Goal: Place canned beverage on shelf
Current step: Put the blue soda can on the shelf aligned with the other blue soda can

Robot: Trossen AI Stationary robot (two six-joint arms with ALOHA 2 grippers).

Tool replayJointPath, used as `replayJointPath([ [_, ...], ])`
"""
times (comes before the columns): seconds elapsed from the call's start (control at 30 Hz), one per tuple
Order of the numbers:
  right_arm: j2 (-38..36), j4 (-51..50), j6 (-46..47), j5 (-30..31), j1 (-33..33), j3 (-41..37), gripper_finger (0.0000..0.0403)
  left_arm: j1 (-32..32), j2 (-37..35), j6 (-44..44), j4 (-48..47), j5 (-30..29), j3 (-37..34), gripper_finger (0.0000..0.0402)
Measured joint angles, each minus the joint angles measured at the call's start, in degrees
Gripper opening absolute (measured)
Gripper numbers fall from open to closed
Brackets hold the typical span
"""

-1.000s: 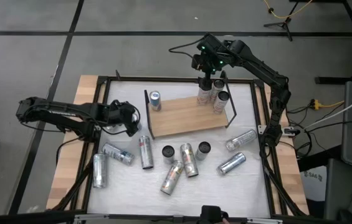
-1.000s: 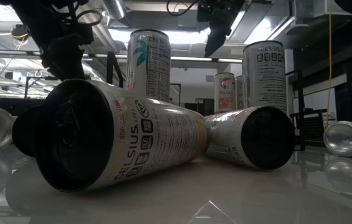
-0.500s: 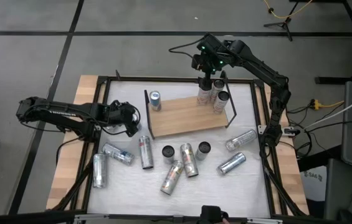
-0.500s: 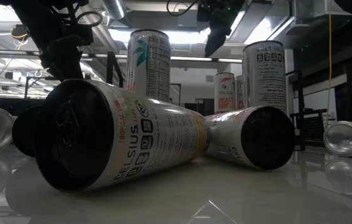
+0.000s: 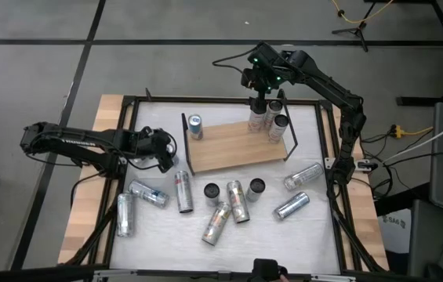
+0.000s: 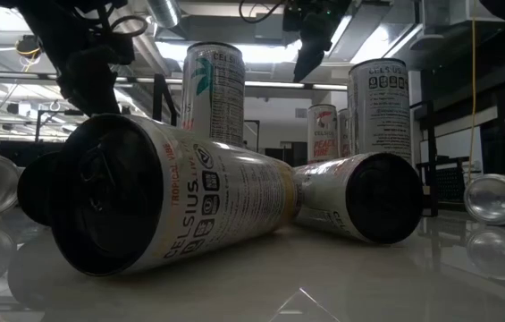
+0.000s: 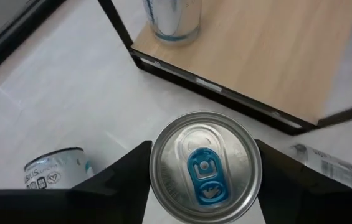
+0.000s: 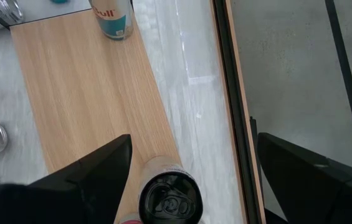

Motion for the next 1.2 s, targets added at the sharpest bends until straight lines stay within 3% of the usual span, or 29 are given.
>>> replayJointPath([
  [0.2,0.0,0.0,0.0,0.0,0.0,0.0,0.0340,0.0,0.1,3.7,-2.7,5.8,5.0,0.0215],
  [0.53,0.0,0.0,0.0,0.0,0.0,0.0,0.0340,0.0,0.1,6.5,-17.6,7.5,19.9,0.0215],
  [0.93,0.0,0.0,0.0,0.0,0.0,0.0,0.0340,0.0,0.0,18.9,-18.2,6.5,36.7,0.0215],
  [1.2,0.0,0.0,0.0,0.0,0.0,0.0,0.0340,0.0,0.2,30.7,-9.0,5.5,39.9,0.0215],
])
